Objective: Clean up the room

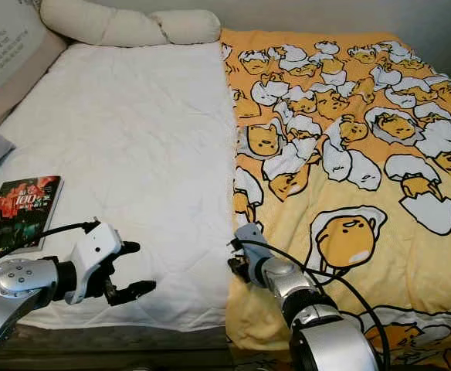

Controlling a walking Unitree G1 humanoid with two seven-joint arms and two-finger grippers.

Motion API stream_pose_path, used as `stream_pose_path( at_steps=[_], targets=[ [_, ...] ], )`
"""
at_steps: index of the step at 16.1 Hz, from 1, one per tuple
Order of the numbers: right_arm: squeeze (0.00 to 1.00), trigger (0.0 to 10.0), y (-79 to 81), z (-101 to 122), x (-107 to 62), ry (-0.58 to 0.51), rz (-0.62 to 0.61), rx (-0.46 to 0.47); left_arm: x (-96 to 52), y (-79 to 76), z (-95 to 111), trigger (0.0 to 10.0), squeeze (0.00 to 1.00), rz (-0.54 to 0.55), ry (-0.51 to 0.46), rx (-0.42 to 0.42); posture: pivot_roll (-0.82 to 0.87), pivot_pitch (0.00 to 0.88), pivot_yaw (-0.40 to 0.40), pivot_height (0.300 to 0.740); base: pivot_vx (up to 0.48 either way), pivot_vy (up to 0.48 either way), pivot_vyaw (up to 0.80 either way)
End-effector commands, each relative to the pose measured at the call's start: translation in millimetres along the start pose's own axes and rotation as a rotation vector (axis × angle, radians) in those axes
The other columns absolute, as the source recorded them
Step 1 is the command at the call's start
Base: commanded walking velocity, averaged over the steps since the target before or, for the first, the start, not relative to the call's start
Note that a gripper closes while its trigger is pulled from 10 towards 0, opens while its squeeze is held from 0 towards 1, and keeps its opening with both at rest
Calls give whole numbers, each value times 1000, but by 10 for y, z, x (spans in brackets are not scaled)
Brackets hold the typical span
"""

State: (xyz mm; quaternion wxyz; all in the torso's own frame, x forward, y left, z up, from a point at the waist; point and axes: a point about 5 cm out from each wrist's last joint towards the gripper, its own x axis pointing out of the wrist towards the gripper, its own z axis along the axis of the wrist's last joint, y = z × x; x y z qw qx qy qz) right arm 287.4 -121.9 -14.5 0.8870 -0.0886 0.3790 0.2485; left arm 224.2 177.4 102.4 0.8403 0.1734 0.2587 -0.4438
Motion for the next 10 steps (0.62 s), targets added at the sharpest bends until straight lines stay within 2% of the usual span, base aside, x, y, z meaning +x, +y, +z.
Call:
stream_pose_path(
  at_steps=[1, 7, 10],
  targets=[
    [0, 0, 22, -61, 6, 24, 0, 35, 16, -2, 23, 10000, 0, -3, 2, 14, 126, 0, 2, 740, 0, 0, 0],
    [0, 0, -26, -66, -12, 26, -4, 48, -12, -14, 0, 10000, 0, 2, 5, 5, 131, 0, -6, 740, 0, 0, 0],
    [0, 0, -39, -61, -19, 16, 4, 83, -11, -6, 2, 10000, 0, 2, 6, 6, 129, 0, -3, 740, 0, 0, 0]
  ],
)
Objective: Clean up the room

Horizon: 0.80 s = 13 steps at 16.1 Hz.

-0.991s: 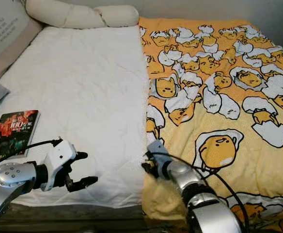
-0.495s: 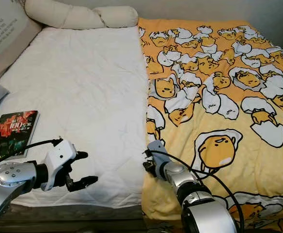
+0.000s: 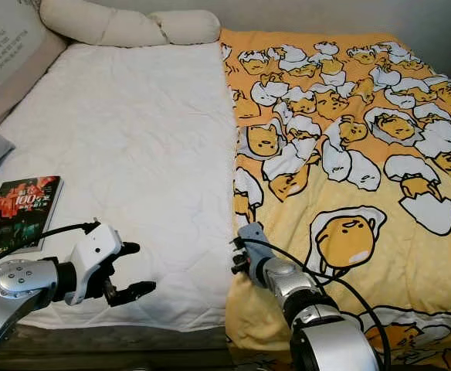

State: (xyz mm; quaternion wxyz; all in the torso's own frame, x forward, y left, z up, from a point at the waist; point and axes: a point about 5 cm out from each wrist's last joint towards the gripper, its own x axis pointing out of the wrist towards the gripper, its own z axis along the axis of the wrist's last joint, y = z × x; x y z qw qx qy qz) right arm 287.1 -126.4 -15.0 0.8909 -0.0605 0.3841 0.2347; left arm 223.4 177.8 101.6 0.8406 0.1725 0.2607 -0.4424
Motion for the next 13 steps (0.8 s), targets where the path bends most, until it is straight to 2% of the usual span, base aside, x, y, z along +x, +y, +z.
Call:
stream_pose_path(
  at_steps=[1, 2, 3, 4, 6, 8, 10, 11, 12, 13],
  targets=[
    [0, 0, 6, -32, -5, 15, 34, 33, -9, 2, 15, 10000, 0, 0, 3, 11, 128, 0, -2, 740, 0, 0, 0],
    [0, 0, 13, -28, -6, 12, 50, 39, -8, 4, 16, 10000, 0, 0, 3, 12, 126, 0, -1, 740, 0, 0, 0],
    [0, 0, 75, -32, -11, 19, 164, 79, -2, 6, 22, 10000, 0, -1, 2, 12, 126, 0, -1, 740, 0, 0, 0],
    [0, 0, 118, -48, -20, 33, 248, 82, 2, 6, 26, 10000, 0, -1, 0, 12, 126, 0, -1, 740, 0, 0, 0],
    [0, 0, 185, -150, -75, 70, 443, 15, 14, 11, 31, 10000, 0, 1, -1, 13, 124, 0, -5, 740, 0, 0, 0],
    [0, 0, 159, -266, -122, 98, 494, -7, 17, 8, 24, 10000, 0, 1, 1, 12, 123, 0, -7, 740, 0, 0, 0],
    [0, 0, 147, -413, -137, 114, 463, 8, 27, -5, 11, 10000, 0, -2, 2, 9, 122, 0, -12, 740, 0, 0, 0],
    [0, 4157, 161, -470, -134, 118, 445, 11, 34, -6, 6, 10000, 0, -1, 2, 8, 121, 0, -15, 740, 0, 0, 0],
    [0, 10000, 192, -556, -118, 121, 389, -7, 41, -6, 2, 10000, 0, 3, 0, 6, 119, 0, -18, 740, 0, 0, 0],
    [0, 10000, 257, -629, -86, 80, 309, 42, 50, -4, -6, 10000, 0, 14, -5, 2, 115, 0, -18, 740, 0, 0, 0]
  ],
)
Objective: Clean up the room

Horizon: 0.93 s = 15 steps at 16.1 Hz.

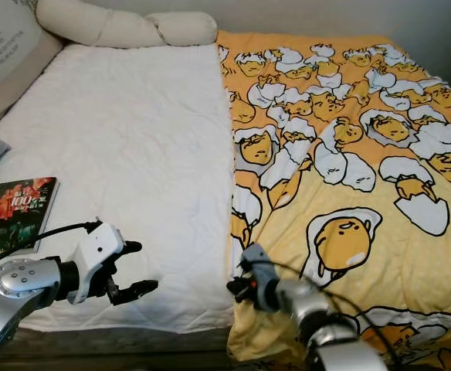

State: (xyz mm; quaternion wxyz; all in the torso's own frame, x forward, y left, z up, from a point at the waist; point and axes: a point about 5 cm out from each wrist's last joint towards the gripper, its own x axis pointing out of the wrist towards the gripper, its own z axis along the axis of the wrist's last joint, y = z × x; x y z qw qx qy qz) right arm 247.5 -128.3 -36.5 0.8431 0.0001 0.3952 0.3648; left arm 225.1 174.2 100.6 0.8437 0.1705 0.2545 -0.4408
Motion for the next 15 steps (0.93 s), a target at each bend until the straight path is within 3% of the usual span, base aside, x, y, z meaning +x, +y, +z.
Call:
stream_pose_path(
  at_steps=[1, 2, 4, 6, 8, 9, 11, 12, 13, 15],
  targets=[
    [1000, 10000, 101, -211, 42, 38, -4, 68, 16, 3, -27, 10000, 0, 11, 7, 1, 111, 0, -18, 740, 0, 0, 0],
    [1000, 10000, 97, -122, 54, -54, -23, 101, 30, 10, -32, 10000, 0, 41, -16, -18, 95, 0, -14, 740, 0, 0, 0],
    [1000, 10000, -80, 66, -101, -208, 7, 106, 55, 53, -3, 10000, 0, 150, -94, -63, 65, 0, -5, 740, 0, 0, 0],
    [1000, 10000, -161, 261, -205, -340, 13, 65, 71, 85, 25, 10000, 0, 226, -145, -100, 61, 0, -7, 740, 0, 0, 0],
    [1000, 10000, -200, 627, -425, -575, -8, 38, 92, 105, 98, 10000, 0, 358, -239, -157, 51, 0, -11, 740, 0, 0, 0],
    [1000, 10000, -167, 745, -512, -635, 12, 29, 98, 109, 116, 10000, 0, 398, -273, -187, 44, 0, -10, 740, 0, 0, 0],
    [1000, 10000, 62, 870, -682, -635, 140, 10, 116, 37, 103, 10000, 0, 409, -281, -216, 37, 0, -16, 740, 0, 0, 0],
    [1000, 10000, 132, 882, -720, -640, 147, -12, 121, 17, 99, 10000, 0, 413, -283, -221, 40, 0, -30, 740, 0, 0, 0],
    [1000, 10000, 114, 903, -731, -670, 58, 7, 130, 36, 118, 10000, 0, 432, -293, -214, 34, 0, -31, 740, 0, 0, 0],
    [1000, 10000, 15, 923, -712, -726, -194, 107, 127, 186, 164, 10000, 0, 591, -323, -238, 18, 0, -23, 740, 0, 0, 0]
  ],
)
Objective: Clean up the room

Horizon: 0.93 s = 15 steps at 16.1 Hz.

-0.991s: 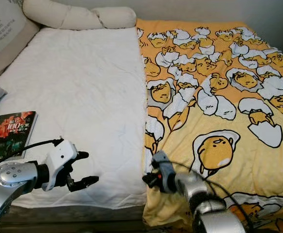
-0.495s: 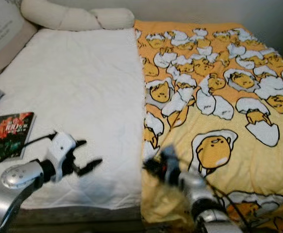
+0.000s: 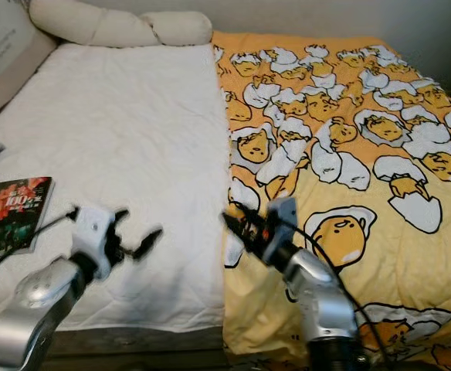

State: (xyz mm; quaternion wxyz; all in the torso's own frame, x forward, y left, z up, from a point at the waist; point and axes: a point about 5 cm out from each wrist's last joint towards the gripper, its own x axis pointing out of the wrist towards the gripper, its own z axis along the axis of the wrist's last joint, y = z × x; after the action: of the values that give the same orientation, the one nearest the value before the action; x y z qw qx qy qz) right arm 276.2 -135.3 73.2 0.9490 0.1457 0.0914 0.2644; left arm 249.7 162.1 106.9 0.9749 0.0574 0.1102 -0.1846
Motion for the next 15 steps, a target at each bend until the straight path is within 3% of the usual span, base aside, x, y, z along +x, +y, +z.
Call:
stream_pose_path(
  at_steps=[1, 3, 4, 7, 10, 15],
  targets=[
    [1000, 10000, -92, 57, -17, -10, -126, -46, 17, 87, 5, 10000, 0, 77, -4, 8, 19, 0, -19, 740, 0, -300, 0],
    [1000, 10000, -185, 149, 1, -76, -313, -30, 59, 92, 3, 10000, 0, 110, 0, 13, 14, 0, -13, 740, 0, -409, 0],
    [1000, 10000, -153, 183, 19, -78, -310, -101, 70, 96, 5, 10000, 0, 111, 4, 20, 6, 0, -12, 740, 0, -424, 0],
    [1000, 10000, -166, 168, 35, -77, -381, -65, 101, 164, 17, 10000, 0, 159, 1, 19, 4, 0, -20, 740, 0, -425, 0],
    [1000, 10000, -201, 162, 34, -97, -428, -106, 131, 263, 30, 10000, 0, 220, -3, 11, 4, 0, -24, 740, 0, -428, 0],
    [1000, 10000, -225, 233, 89, -150, -470, -64, 187, 276, 67, 10000, 0, 214, 1, 37, 8, 0, -14, 740, 0, -426, 0]
  ],
)
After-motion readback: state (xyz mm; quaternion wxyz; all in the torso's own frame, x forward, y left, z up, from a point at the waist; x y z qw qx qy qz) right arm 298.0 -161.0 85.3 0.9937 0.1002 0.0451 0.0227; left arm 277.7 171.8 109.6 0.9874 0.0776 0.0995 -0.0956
